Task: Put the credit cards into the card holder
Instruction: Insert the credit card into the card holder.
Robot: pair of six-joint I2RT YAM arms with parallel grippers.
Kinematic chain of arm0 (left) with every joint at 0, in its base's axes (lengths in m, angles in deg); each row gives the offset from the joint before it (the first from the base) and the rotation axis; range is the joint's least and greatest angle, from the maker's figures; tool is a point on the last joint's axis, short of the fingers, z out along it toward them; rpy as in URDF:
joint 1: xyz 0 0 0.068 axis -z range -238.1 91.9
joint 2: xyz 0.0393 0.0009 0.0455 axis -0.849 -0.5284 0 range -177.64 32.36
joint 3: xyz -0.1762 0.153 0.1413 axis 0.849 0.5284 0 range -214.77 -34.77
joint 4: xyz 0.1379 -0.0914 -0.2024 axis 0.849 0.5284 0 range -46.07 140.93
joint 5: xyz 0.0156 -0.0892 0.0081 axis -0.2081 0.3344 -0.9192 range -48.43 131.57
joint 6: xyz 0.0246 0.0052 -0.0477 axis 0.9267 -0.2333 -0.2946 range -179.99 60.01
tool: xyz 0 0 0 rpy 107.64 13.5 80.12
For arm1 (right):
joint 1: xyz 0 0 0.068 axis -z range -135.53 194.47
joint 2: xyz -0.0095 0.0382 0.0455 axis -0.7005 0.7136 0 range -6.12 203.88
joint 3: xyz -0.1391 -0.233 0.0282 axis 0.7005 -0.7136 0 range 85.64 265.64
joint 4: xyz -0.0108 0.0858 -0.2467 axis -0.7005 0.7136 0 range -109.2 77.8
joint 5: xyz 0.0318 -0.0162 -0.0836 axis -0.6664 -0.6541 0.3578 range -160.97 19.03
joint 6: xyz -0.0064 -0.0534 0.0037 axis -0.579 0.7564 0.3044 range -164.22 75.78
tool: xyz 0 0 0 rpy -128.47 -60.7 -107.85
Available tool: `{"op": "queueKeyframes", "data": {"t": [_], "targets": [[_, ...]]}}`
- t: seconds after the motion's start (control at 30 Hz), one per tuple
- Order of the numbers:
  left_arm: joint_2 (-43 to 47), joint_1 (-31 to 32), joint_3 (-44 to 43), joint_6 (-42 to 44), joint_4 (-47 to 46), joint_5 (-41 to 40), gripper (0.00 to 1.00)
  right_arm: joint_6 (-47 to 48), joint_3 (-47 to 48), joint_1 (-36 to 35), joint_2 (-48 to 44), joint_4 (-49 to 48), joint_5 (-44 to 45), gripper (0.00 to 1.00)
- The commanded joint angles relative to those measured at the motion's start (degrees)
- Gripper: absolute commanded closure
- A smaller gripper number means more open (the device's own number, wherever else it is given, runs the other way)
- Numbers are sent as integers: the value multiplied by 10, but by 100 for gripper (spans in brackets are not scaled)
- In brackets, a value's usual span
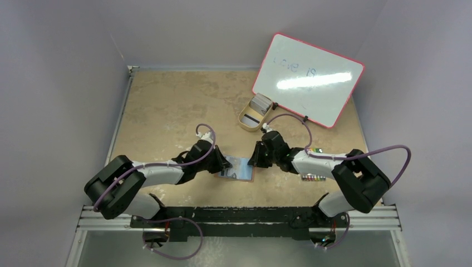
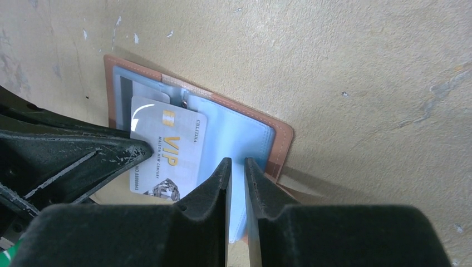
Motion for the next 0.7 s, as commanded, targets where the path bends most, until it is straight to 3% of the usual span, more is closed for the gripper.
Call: {"op": "queueKeyframes", "data": {"t": [0.0, 0.2, 0.47, 0.67], "targets": [[-9, 2, -8, 0, 12, -37, 100, -5, -11, -3, -14, 14, 16, 83], [18, 2, -7, 11, 37, -70, 100, -6, -12, -3, -15, 13, 15, 83], [-10, 6, 11, -10, -34, -25, 100, -9, -15, -3, -18, 9, 17, 83], [-16, 12, 3, -7, -10, -24, 100, -10, -14, -3, -16, 6, 17, 83]]}}
